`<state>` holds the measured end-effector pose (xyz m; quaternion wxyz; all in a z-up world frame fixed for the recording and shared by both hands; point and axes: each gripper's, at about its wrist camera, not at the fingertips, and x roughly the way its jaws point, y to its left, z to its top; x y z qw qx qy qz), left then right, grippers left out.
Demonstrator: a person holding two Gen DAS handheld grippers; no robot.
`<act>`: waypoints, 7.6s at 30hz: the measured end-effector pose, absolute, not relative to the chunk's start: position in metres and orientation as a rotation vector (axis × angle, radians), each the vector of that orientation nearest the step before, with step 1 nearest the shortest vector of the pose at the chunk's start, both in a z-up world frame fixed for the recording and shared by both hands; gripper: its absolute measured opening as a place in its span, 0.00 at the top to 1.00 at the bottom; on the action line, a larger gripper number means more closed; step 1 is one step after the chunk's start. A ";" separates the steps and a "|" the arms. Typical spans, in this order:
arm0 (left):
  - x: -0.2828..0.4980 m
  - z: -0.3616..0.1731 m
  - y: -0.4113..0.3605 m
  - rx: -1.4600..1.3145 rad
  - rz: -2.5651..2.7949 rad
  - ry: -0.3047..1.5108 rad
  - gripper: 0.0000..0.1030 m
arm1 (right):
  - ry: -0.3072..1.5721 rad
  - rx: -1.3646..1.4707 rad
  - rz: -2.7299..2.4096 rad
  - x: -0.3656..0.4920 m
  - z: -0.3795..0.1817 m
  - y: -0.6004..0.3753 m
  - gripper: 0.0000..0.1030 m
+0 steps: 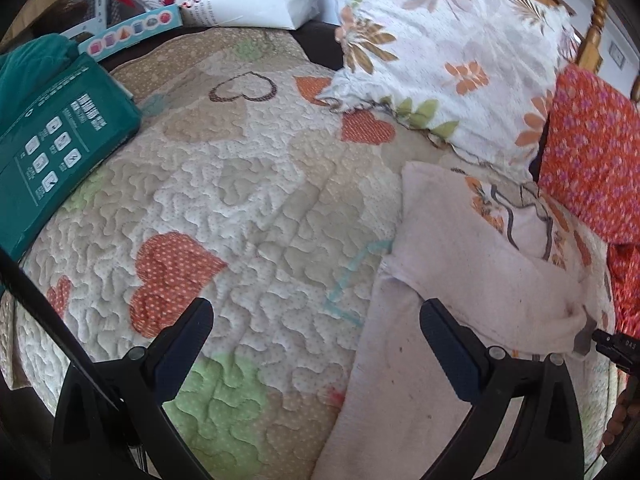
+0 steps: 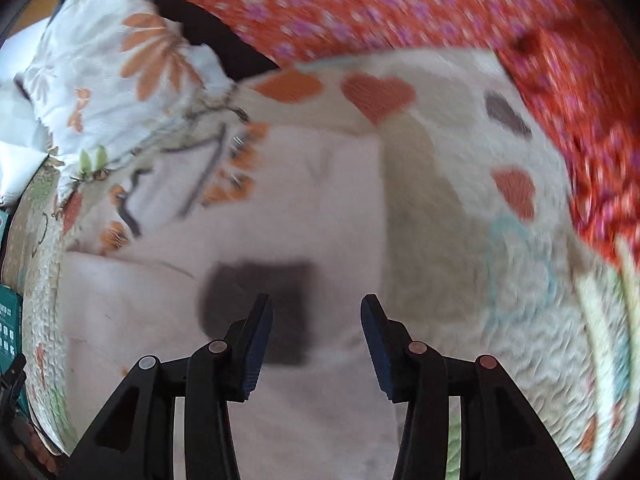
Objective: Fold small clothes
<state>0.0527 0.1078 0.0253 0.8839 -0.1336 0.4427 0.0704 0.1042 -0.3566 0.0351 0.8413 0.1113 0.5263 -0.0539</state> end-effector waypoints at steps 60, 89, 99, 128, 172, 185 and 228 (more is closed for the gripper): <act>-0.004 -0.031 0.066 -0.120 0.016 1.036 0.00 | 0.965 0.198 -0.248 -0.099 0.005 -0.353 0.51; -0.130 -0.057 0.070 -0.604 -0.332 1.117 0.39 | 1.006 0.949 0.178 -0.172 -0.040 -0.364 0.47; -0.131 -0.056 0.060 -0.513 -0.288 1.110 0.51 | 1.028 0.787 0.137 -0.184 -0.035 -0.335 0.61; -0.174 -0.022 0.112 -0.502 -0.220 1.065 0.97 | 1.082 0.581 0.183 -0.241 -0.002 -0.324 0.95; 0.013 0.038 0.092 -0.563 -0.199 0.978 0.97 | 0.896 0.479 0.200 -0.087 0.086 -0.317 0.91; 0.158 0.019 0.059 -0.521 -0.127 0.981 0.97 | 0.930 0.622 0.028 0.060 0.049 -0.384 0.91; 0.039 0.042 0.116 -0.363 0.032 0.898 0.34 | 0.765 -0.064 -0.287 -0.051 0.101 -0.361 0.36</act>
